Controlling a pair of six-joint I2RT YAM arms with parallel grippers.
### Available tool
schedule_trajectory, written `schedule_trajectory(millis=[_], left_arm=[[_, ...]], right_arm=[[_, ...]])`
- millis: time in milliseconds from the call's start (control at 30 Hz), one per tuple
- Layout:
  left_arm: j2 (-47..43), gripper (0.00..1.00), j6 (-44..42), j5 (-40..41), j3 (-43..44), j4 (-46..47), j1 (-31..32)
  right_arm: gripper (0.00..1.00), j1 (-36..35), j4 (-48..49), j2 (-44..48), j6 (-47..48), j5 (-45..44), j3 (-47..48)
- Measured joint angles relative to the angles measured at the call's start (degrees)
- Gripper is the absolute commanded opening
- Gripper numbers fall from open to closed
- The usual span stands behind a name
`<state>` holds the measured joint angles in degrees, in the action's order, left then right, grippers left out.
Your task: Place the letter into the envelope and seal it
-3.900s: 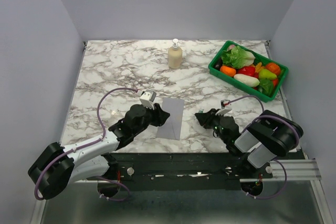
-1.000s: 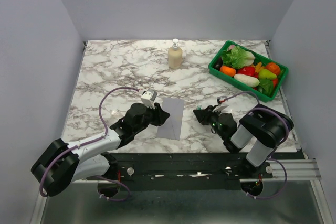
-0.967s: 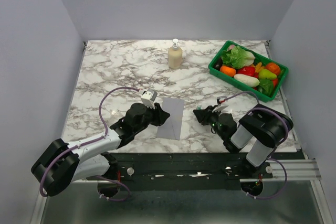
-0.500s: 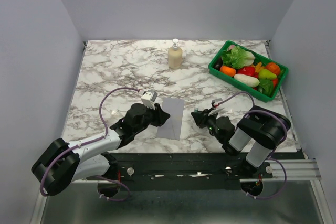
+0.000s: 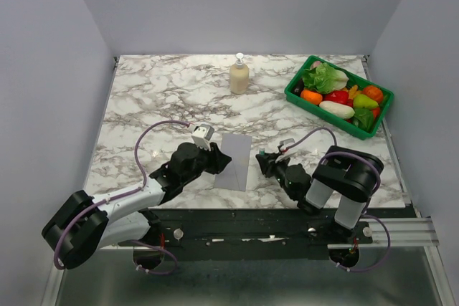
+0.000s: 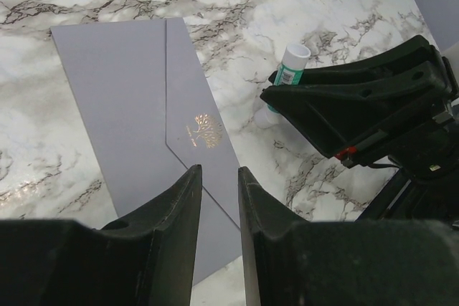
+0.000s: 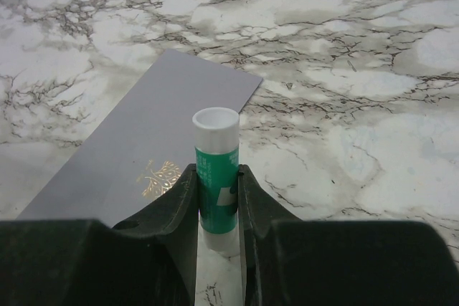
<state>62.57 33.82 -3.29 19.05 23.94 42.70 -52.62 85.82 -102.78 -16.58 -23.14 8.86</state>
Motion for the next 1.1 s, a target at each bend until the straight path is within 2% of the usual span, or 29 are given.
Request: schedule_trajectory(millis=[567,1100], left_arm=[[-1.86,0.34,0.04,0.07,-1.25,-0.13,0.0],[-1.29,0.33,1.29,0.74,-1.11,-0.13,0.0]], right_arm=[[0.01,-9.35,1.73,-6.25,0.72,-13.79,3.21],[0.01,-9.97,0.9,-1.79,-4.81,-15.5,-2.1]])
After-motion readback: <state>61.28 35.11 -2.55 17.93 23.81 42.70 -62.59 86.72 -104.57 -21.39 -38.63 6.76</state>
